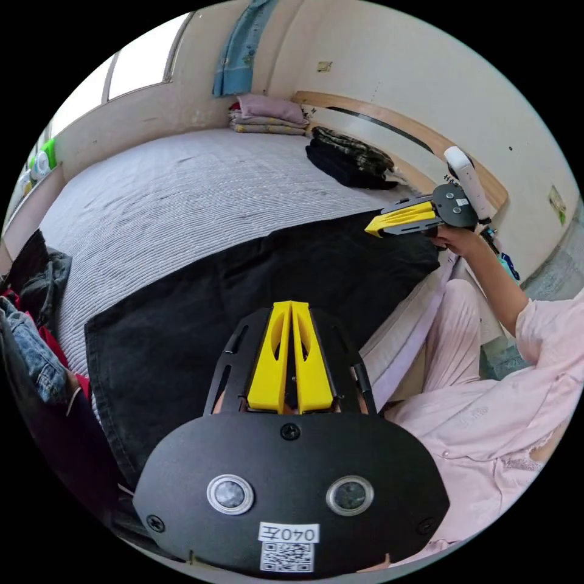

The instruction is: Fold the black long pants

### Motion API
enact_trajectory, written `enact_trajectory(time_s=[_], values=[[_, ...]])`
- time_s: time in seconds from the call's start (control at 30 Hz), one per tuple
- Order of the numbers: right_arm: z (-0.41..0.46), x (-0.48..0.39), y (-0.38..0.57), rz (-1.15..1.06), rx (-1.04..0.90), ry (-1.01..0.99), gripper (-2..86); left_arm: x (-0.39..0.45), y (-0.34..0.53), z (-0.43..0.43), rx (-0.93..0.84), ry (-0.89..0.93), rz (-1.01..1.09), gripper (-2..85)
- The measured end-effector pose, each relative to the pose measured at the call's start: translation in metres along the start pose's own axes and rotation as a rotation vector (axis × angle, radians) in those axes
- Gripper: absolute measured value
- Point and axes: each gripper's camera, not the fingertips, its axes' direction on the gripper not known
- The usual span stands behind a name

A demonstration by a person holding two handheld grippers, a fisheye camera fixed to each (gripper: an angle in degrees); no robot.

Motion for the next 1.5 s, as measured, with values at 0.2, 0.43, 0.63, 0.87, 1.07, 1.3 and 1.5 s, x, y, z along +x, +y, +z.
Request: enact_trajectory(time_s=[0.2,0.43,0.63,0.87,1.07,1.3,1.5], values=[[0.082,-0.02,0.058,0.191,-0.12,0.09,-0.9,0.013,-0.036,0.046,-0.214,-0.195,0.041,-0.9],[0.017,-0.021,0.133,0.491,0.115,0.173,-0.3,0.049,-0.069,-0.003,-0.131,-0.206,-0.088,-0.9],[-0.011,-0.023,0.248,0.773,0.201,0.059,6.9,0.211,-0.14,0.007,-0.107,0.009,0.247,-0.9],[0.005,-0.041,0.277,0.779,0.079,0.133,7.6,0.332,-0.201,0.075,-0.206,0.095,0.371,-0.9],[0.011,-0.037,0.28,0.756,0.102,0.084,9.1,0.322,-0.249,0.051,-0.113,0.005,0.266,-0.9],[0.02,-0.029,0.268,0.806,0.133,0.142,8.9,0.32,-0.274,0.021,-0.102,0.005,0.247,-0.8],[0.036,-0.025,0.249,0.781,0.037,0.246,9.2,0.327,-0.285,0.005,-0.104,0.007,0.253,-0.9]])
